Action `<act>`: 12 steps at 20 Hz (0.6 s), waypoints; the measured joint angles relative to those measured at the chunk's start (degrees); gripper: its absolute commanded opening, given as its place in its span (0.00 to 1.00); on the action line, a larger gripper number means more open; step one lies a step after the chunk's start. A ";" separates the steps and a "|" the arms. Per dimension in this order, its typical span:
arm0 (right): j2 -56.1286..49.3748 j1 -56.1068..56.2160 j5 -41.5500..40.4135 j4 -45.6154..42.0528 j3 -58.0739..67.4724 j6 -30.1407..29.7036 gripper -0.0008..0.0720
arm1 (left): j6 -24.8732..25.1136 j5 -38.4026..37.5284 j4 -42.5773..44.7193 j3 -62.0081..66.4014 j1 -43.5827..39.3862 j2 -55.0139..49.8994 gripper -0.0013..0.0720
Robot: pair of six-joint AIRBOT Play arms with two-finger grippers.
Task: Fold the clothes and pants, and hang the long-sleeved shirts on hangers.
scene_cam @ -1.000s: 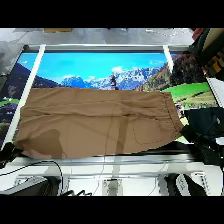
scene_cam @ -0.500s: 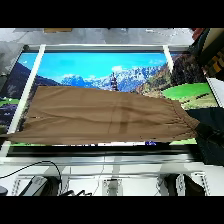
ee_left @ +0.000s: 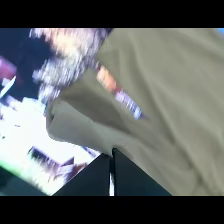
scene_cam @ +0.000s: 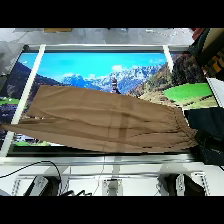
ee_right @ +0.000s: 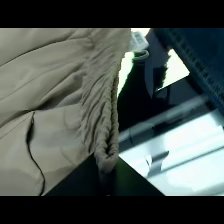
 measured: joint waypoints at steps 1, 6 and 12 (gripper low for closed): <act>0.26 0.00 0.72 0.26 0.68 0.00 0.06 | -1.55 2.19 -0.13 0.52 -1.88 0.00 0.03; -0.20 0.00 -1.70 1.53 7.10 0.04 0.05 | -12.52 12.74 3.61 5.22 -12.57 -3.30 0.03; -11.43 0.35 -9.92 4.83 10.03 0.17 0.05 | -25.83 16.35 12.61 17.31 -24.94 -16.15 0.03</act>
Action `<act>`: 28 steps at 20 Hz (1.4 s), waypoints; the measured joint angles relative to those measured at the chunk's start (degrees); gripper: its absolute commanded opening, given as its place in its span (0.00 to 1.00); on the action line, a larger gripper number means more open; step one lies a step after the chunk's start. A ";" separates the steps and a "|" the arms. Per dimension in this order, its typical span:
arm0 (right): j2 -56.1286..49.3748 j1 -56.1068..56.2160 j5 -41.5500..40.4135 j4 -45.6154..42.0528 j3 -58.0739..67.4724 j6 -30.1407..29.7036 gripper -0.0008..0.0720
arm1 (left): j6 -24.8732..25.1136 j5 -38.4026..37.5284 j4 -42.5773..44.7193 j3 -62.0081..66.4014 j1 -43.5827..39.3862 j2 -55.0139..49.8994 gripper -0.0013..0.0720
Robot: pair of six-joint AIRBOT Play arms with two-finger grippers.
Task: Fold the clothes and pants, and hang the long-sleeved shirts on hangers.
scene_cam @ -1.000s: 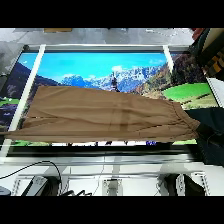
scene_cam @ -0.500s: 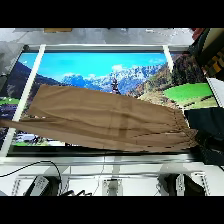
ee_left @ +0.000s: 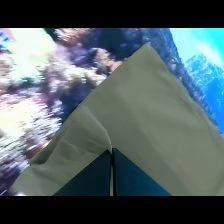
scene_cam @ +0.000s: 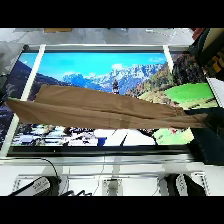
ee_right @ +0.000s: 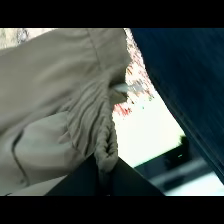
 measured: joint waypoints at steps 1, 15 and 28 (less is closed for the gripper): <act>-3.10 0.59 -1.97 1.60 0.24 0.00 0.05 | -1.57 0.33 0.48 2.49 -1.84 -2.80 0.03; -42.80 13.64 -13.60 4.39 22.14 12.41 0.05 | -10.08 6.56 1.22 25.40 -13.51 -27.52 0.03; -52.43 18.86 -38.32 5.81 23.80 28.30 0.06 | -14.93 21.55 -2.21 26.34 -17.55 -37.13 0.03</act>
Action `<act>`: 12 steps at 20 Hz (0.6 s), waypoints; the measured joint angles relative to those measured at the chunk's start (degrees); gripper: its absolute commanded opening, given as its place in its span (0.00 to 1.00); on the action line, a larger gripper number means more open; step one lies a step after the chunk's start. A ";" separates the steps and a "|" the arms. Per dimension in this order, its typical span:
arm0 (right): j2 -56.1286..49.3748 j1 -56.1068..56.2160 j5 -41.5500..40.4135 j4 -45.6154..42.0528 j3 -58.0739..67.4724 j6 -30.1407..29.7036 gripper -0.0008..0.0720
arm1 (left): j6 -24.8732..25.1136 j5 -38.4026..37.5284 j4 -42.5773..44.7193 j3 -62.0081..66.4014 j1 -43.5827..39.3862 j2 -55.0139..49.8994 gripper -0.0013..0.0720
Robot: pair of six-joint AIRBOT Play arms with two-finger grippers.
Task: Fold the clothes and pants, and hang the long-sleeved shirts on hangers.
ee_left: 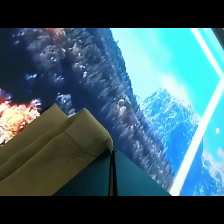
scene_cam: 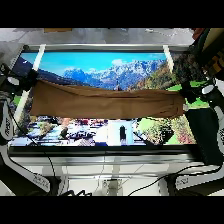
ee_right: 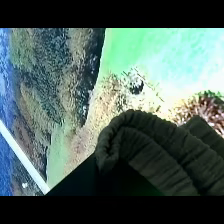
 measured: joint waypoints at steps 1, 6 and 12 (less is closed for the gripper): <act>-0.42 0.13 -1.11 0.02 0.00 0.22 0.06 | -0.02 0.74 -0.11 0.04 -0.13 -0.28 0.03; -1.22 0.48 -5.33 0.11 0.00 0.66 0.06 | -0.22 4.81 -1.27 0.17 -0.92 -0.81 0.03; -1.44 0.55 -7.50 0.11 0.00 0.83 0.39 | 0.02 9.62 -1.51 0.20 -2.71 -0.96 0.28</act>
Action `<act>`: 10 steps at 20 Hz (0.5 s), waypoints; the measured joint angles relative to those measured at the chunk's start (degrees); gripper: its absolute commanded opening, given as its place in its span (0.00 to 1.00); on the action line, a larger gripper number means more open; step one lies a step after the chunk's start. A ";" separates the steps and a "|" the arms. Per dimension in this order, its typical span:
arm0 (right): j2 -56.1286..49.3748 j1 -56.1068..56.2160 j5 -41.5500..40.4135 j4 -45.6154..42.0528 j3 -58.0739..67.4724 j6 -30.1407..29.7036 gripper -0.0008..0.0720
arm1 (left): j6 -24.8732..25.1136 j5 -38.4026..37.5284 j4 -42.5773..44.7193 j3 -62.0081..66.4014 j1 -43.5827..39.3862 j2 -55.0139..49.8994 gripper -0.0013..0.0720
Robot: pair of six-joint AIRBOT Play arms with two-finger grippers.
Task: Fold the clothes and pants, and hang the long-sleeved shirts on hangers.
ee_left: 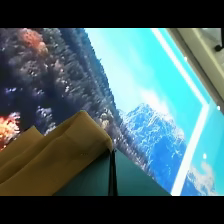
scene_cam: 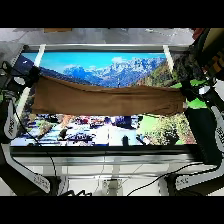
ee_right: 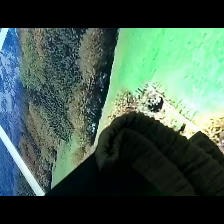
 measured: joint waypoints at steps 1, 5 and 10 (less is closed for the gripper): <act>0.00 0.00 -0.37 -0.04 0.00 0.00 0.69 | 0.00 0.57 0.00 0.00 -0.09 0.00 0.85; 0.00 -0.02 -0.17 -0.17 0.04 -0.02 0.74 | 1.36 0.68 0.02 0.00 -0.31 0.42 0.97; 0.79 -0.09 2.51 -1.75 0.04 -2.54 0.74 | 7.89 -5.16 0.09 0.00 1.68 3.76 0.90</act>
